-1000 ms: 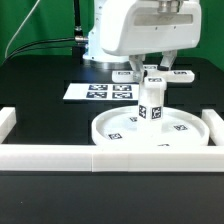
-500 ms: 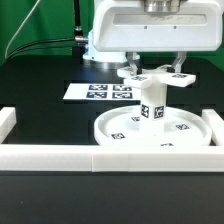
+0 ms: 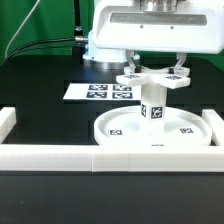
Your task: Assemble round table
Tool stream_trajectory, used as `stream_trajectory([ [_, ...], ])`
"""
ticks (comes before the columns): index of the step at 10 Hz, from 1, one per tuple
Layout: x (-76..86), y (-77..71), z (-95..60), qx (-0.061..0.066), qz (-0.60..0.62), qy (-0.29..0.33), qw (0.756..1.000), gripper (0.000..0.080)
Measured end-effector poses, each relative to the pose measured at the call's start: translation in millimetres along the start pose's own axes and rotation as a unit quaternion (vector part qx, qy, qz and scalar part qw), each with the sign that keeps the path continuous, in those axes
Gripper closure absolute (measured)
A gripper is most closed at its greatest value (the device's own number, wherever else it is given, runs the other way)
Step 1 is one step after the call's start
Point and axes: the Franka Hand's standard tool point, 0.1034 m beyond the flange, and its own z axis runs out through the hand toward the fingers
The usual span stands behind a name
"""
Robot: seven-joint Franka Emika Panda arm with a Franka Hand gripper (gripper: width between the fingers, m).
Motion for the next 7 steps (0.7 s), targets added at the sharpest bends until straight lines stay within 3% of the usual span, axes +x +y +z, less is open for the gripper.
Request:
stream_trajectory([
  [3, 0.7, 0.2, -0.4, 0.003, 0.087, 0.0, 0.996, 0.0356],
  [4, 1.2, 1.3, -0.5, 0.01, 0.134, -0.004, 0.991, 0.0356],
  [7, -0.4, -0.3, -0.7, 0.011, 0.278, -0.009, 0.96, 0.0356],
])
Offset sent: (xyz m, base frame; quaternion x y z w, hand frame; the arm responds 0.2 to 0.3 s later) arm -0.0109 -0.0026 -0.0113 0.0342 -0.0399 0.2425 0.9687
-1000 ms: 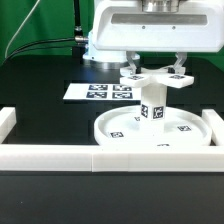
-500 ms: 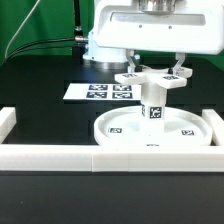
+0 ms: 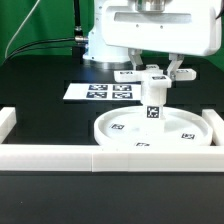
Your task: Assemble round table
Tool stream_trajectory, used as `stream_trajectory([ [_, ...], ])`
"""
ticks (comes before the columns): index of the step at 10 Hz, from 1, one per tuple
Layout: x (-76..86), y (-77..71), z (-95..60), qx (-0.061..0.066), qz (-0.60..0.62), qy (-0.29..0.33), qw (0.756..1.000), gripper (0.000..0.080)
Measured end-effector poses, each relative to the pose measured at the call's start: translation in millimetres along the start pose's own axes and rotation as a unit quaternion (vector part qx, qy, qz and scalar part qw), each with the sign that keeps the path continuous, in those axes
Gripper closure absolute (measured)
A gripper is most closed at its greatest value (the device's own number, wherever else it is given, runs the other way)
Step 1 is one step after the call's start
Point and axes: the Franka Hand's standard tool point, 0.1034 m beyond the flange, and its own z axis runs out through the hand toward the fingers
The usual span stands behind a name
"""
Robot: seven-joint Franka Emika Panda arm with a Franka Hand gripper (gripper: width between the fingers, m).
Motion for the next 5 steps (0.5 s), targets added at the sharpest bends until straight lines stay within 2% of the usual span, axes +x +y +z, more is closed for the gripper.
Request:
stream_trajectory([
  [3, -1.7, -0.9, 0.3, -0.001, 0.133, -0.001, 0.991, 0.0356],
  [5, -2.5, -0.8, 0.7, -0.009, 0.164, -0.003, 0.986, 0.0356],
])
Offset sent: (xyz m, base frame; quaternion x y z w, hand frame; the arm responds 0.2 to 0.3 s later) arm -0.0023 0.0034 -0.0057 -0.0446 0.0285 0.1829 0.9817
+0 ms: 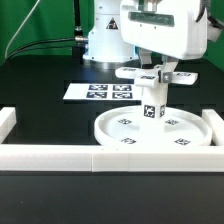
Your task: Assemble round table
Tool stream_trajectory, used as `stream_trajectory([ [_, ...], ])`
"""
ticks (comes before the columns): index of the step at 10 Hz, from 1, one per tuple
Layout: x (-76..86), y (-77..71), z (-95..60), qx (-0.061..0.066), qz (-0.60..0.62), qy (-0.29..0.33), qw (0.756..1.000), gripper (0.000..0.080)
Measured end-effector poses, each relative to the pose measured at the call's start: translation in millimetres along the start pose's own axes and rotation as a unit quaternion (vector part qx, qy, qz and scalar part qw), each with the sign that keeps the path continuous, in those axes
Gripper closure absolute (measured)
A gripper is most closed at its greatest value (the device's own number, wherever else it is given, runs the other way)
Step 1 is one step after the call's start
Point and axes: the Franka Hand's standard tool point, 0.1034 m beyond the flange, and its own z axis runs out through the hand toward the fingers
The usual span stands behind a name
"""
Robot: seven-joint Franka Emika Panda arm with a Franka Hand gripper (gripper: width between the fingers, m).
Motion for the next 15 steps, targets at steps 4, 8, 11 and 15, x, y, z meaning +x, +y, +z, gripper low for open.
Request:
stream_trajectory([
  [4, 0.9, 0.6, 0.6, 0.003, 0.126, -0.01, 0.992, 0.0356],
  [8, -0.5, 5.1, 0.6, 0.027, 0.333, -0.037, 0.942, 0.0356],
  [11, -0.9, 5.1, 0.9, 0.027, 0.33, -0.038, 0.943, 0.0231],
  [15, -4.6, 1.9, -47.0, 0.039, 0.294, -0.067, 0.953, 0.0155],
])
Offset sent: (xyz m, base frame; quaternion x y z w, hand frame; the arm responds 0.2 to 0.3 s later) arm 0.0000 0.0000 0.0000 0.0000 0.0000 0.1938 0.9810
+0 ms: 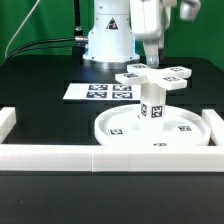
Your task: Assemble round table
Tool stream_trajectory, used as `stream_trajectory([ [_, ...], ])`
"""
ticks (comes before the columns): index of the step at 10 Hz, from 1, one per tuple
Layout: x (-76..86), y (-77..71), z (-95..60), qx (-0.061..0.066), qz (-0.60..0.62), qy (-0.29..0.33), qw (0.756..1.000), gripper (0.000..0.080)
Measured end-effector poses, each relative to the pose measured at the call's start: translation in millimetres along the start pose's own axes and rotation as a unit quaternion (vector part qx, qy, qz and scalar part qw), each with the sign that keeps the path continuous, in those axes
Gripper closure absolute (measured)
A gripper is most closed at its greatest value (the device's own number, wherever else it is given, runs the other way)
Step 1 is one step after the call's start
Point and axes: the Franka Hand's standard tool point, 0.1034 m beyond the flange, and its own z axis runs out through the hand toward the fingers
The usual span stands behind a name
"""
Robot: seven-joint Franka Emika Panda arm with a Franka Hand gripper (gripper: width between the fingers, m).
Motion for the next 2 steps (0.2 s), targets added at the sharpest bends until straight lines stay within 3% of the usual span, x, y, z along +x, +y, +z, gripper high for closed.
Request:
stream_trajectory([
  [2, 0.0, -0.4, 1.4, 0.001, -0.005, 0.001, 1.0, 0.015],
])
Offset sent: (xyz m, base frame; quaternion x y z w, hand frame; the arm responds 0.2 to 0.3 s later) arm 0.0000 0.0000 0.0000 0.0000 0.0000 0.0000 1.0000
